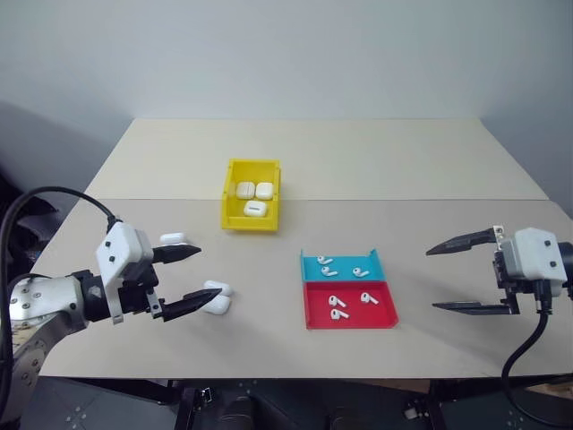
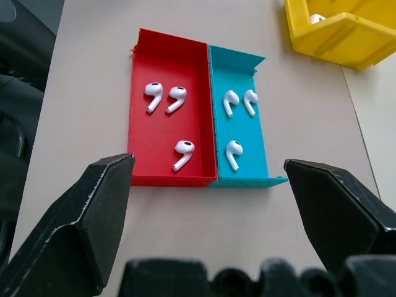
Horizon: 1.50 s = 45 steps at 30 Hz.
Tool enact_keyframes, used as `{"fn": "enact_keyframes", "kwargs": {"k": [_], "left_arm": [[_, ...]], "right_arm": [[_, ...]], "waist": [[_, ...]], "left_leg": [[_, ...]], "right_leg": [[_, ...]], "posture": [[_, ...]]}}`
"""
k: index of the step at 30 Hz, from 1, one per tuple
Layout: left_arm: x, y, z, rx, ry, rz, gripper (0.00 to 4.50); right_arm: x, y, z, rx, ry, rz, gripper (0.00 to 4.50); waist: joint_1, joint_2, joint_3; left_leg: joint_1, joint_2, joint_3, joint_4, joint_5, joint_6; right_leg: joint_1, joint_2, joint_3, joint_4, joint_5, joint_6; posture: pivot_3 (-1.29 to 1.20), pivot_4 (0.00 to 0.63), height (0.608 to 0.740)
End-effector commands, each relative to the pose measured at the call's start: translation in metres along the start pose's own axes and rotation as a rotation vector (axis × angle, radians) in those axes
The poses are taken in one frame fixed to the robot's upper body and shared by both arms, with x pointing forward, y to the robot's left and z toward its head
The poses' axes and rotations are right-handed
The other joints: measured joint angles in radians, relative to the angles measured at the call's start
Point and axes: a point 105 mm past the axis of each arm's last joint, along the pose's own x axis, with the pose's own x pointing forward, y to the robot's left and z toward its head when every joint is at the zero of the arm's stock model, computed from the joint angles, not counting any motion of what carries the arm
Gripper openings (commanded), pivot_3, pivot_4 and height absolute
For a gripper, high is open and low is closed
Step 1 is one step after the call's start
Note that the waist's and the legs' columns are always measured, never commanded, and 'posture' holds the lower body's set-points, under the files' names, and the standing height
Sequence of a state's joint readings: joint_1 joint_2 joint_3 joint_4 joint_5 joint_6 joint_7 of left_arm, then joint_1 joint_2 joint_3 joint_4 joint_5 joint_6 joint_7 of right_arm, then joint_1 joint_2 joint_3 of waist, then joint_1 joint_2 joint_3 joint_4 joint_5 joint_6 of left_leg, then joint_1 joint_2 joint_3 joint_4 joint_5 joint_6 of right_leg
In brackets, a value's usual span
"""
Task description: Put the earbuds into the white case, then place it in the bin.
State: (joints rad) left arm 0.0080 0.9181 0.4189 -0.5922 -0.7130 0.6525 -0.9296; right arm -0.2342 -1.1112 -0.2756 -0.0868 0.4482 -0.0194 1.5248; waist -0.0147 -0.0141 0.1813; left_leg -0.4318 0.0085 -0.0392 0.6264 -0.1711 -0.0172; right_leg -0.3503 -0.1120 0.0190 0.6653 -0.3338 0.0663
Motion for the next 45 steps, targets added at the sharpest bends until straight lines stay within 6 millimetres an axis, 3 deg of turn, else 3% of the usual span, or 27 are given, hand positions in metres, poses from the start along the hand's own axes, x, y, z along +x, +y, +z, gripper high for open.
{"fn": "enact_keyframes", "kwargs": {"k": [1, 14, 22, 26, 35, 42, 45], "left_arm": [[-0.004, 0.000, 0.010, 0.048, 0.003, 0.000, 4.50], [0.000, 0.006, 0.019, 0.079, 0.086, 0.131, 4.50], [0.007, 0.008, 0.022, -0.055, 0.178, 0.263, 4.50], [0.008, 0.021, 0.017, -0.088, 0.247, 0.423, 4.50], [0.003, 0.075, 0.005, -0.201, 0.336, 0.839, 4.50], [0.007, 0.113, 0.000, -0.394, 0.338, 1.058, 4.50], [0.010, 0.123, -0.005, -0.463, 0.378, 1.073, 4.50]], "right_arm": [[-0.004, -0.003, 0.006, -0.041, -0.002, -0.003, 4.48], [-0.002, -0.009, 0.002, -0.022, 0.014, -0.003, 4.48], [0.002, -0.009, 0.001, 0.000, 0.034, 0.002, 4.48], [0.006, -0.009, 0.000, 0.013, 0.037, 0.004, 4.48], [0.012, -0.010, -0.002, 0.032, 0.039, 0.008, 4.48], [0.014, -0.010, -0.003, 0.054, 0.048, 0.006, 4.48], [0.015, -0.010, -0.004, 0.063, 0.053, 0.004, 4.48]], "waist": [[0.000, 0.000, 0.000], [0.000, 0.000, 0.000], [0.000, 0.000, 0.000], [0.001, 0.000, 0.000], [0.002, -0.001, 0.000], [0.006, -0.001, 0.000], [0.002, -0.001, 0.000]], "left_leg": [[0.000, 0.000, 0.000, 0.000, 0.000, 0.000], [0.000, 0.000, 0.000, 0.000, 0.000, 0.000], [0.000, 0.000, 0.000, 0.000, 0.000, 0.000], [0.000, 0.000, 0.000, 0.001, 0.000, 0.000], [0.000, -0.001, -0.001, 0.001, 0.000, 0.000], [0.000, -0.002, -0.001, 0.001, 0.000, -0.001], [-0.001, -0.002, -0.001, 0.001, 0.000, -0.001]], "right_leg": [[0.000, 0.000, 0.000, 0.000, 0.000, 0.000], [0.000, 0.000, 0.000, 0.000, 0.000, 0.000], [0.000, 0.000, 0.001, 0.000, 0.000, 0.000], [0.000, 0.000, 0.001, 0.002, 0.000, 0.000], [0.000, 0.000, 0.001, 0.002, 0.000, 0.000], [0.000, 0.000, 0.001, 0.001, 0.000, 0.000], [0.000, -0.001, 0.001, 0.002, 0.000, 0.000]], "posture": [[0.00, 0.150, 0.740], [0.00, 0.150, 0.740], [0.00, 0.150, 0.740], [0.00, 0.150, 0.740], [0.00, 0.150, 0.740], [0.00, 0.150, 0.740], [0.00, 0.150, 0.740]]}}
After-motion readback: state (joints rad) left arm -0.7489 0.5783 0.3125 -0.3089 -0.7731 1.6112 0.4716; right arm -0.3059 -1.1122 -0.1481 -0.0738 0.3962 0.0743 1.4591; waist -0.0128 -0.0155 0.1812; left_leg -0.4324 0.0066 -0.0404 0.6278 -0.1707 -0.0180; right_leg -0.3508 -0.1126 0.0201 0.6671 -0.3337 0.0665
